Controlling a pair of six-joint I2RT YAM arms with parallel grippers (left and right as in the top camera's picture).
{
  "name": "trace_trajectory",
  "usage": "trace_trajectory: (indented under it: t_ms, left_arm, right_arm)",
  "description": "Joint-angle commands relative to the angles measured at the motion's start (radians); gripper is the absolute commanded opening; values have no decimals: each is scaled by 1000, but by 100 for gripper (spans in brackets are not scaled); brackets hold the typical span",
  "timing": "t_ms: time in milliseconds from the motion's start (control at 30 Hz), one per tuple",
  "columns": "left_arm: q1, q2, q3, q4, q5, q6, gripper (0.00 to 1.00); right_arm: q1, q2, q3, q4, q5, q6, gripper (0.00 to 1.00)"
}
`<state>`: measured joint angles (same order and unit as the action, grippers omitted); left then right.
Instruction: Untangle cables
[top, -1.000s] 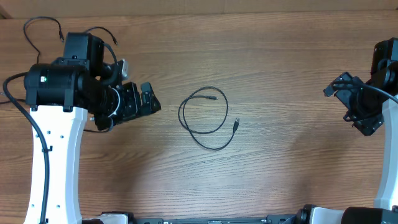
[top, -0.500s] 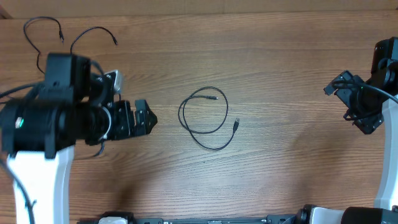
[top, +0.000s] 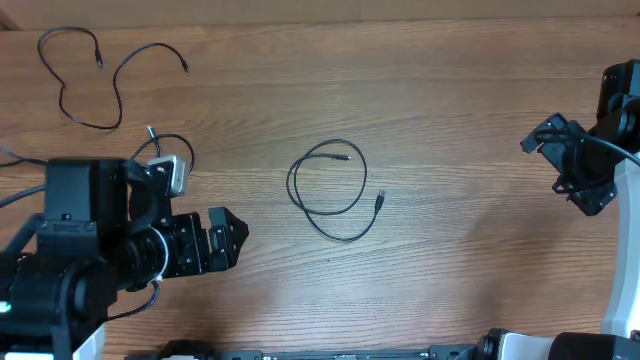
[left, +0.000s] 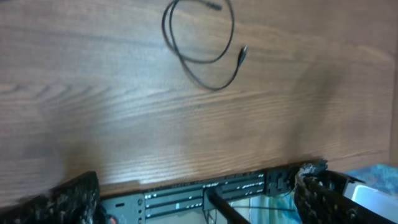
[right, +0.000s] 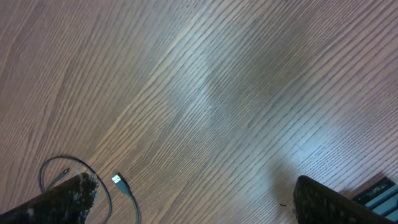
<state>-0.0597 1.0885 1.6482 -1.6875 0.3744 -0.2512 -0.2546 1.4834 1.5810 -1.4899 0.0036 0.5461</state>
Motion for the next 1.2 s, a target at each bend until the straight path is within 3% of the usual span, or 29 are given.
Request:
trace_trajectory:
  t_ms: [0,300,1167]
  left_arm:
    - [-6,-18,-64,-2,11,20,100]
    - [-6,-18,-128,1,-18,19,100]
    - [-6,-17,-128,47,-19,19,100]
  right_arm:
    - [-2,-2,9,4,3,4,100]
    - [-2,-2,9,-36,33,-83,100]
    - [-2,-2,9,-26,-9,-73,100]
